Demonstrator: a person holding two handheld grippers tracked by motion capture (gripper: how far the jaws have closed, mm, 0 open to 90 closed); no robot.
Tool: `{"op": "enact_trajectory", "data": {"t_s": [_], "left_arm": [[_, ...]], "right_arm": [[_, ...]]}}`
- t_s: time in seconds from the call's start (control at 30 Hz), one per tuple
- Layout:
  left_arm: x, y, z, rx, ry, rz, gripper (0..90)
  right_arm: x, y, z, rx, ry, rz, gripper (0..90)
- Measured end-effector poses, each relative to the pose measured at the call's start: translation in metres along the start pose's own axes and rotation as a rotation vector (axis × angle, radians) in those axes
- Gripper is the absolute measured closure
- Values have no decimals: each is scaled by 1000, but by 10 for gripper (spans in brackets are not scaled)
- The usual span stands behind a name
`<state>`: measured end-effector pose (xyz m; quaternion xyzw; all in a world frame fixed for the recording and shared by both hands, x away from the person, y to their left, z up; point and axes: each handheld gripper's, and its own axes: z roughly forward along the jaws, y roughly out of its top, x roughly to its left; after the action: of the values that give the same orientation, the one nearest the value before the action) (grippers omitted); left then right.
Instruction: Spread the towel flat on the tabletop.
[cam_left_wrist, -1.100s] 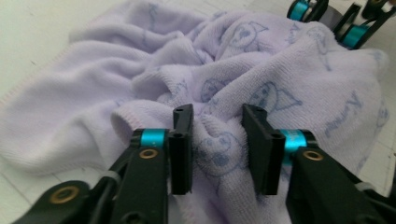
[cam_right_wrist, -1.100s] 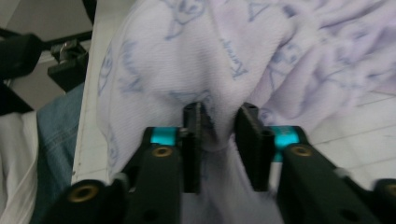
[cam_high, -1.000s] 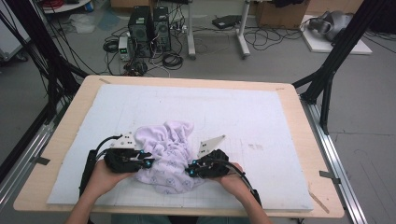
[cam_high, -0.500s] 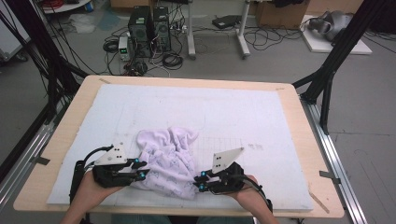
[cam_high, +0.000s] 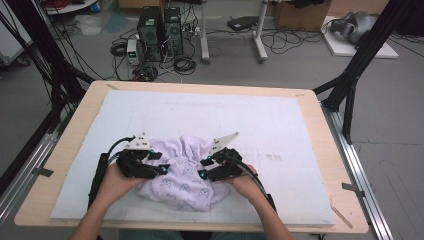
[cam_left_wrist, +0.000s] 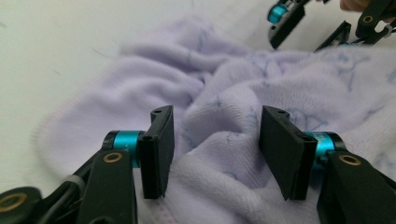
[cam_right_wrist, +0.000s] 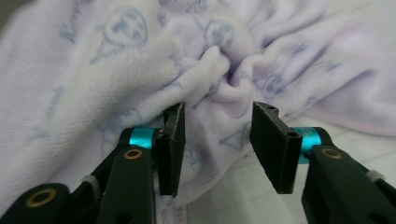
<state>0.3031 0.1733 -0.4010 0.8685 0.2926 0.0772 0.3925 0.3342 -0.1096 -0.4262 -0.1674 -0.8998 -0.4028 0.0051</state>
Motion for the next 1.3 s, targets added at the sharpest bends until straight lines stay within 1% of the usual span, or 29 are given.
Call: {"op": "enact_trajectory", "data": {"t_s": [0.03, 0.07, 0.1, 0.13, 0.17, 0.23, 0.3, 0.33, 0.4, 0.43, 0.5, 0.53, 0.57, 0.67, 0.73, 0.77, 0.83, 0.9, 0.93, 0.97, 1.0, 1.03, 1.1, 1.13, 1.17, 1.2, 1.23, 1.27, 1.3], "left_arm": [[0, 0, 0, 0, 0, 0, 567], [0, -4, 3, -1, -25, -5, 636], [-1, -8, 6, 4, -43, -13, 667], [-1, -11, 7, 6, -53, -20, 718], [-1, -16, 6, -19, -77, -32, 763], [-2, -17, 5, -17, -73, -25, 802], [-4, -15, 1, -34, -60, -7, 817], [-4, -15, 1, -34, -60, -7, 820], [-4, -14, -6, -63, -56, -7, 822], [-4, -14, -6, -63, -56, -7, 823], [-3, -11, -12, -96, -53, -11, 825], [-3, -9, -16, -110, -53, -9, 826], [-4, -6, -20, -126, -56, -7, 826], [-5, 5, -34, -170, -49, 10, 827], [-9, 12, -41, -191, -55, 30, 827], [-13, 15, -44, -197, -56, 42, 828], [-19, 17, -45, -193, -62, 66, 828], [-26, 14, -43, -174, -68, 91, 828], [-28, 10, -40, -162, -71, 93, 828], [-30, 0, -34, -121, -88, 87, 828], [-31, -5, -30, -97, -93, 95, 828], [-31, -5, -30, -97, -93, 95, 827], [-31, -13, -25, -86, -129, 74, 816], [-30, -15, -25, -92, -141, 62, 816], [-28, -15, -26, -100, -145, 54, 755], [-26, -13, -28, -110, -144, 40, 711], [-24, -10, -31, -116, -138, 31, 711], [-22, -6, -33, -122, -125, 30, 630], [-20, -2, -36, -128, -117, 32, 630]], "right_arm": [[0, -2, 5, 14, 14, 11, 560], [0, -4, 9, 20, 27, 19, 599], [1, -5, 11, 25, 31, 25, 636], [2, -7, 12, 24, 24, 11, 680], [4, -7, 11, 21, 25, 7, 740], [5, -8, 8, 23, 25, -8, 790], [6, -8, 3, 15, 22, -13, 801], [7, -8, -1, 4, 11, -19, 804], [7, -7, -13, -27, -5, -27, 809], [9, -7, -21, -39, -11, -27, 811], [10, -6, -38, -60, -37, -33, 811], [10, -6, -38, -60, -37, -33, 811], [10, -4, -57, -82, -61, -39, 812], [13, -1, -86, -111, -104, -51, 813], [17, 1, -104, -140, -123, -59, 812], [20, 2, -112, -150, -127, -66, 812], [28, 3, -121, -143, -133, -87, 812], [36, -1, -120, -111, -132, -106, 811], [40, -6, -116, -86, -129, -109, 811], [43, -11, -111, -65, -123, -114, 811], [45, -17, -104, -45, -107, -106, 810], [46, -24, -97, -28, -91, -101, 810], [46, -35, -82, 16, -61, -79, 799], [46, -35, -82, 16, -61, -79, 799], [46, -39, -77, 27, -51, -75, 780], [45, -40, -73, 8, -31, -71, 702], [45, -40, -73, 8, -31, -71, 702], [42, -36, -79, -33, -45, -67, 647], [42, -36, -79, -33, -45, -67, 647]]}}
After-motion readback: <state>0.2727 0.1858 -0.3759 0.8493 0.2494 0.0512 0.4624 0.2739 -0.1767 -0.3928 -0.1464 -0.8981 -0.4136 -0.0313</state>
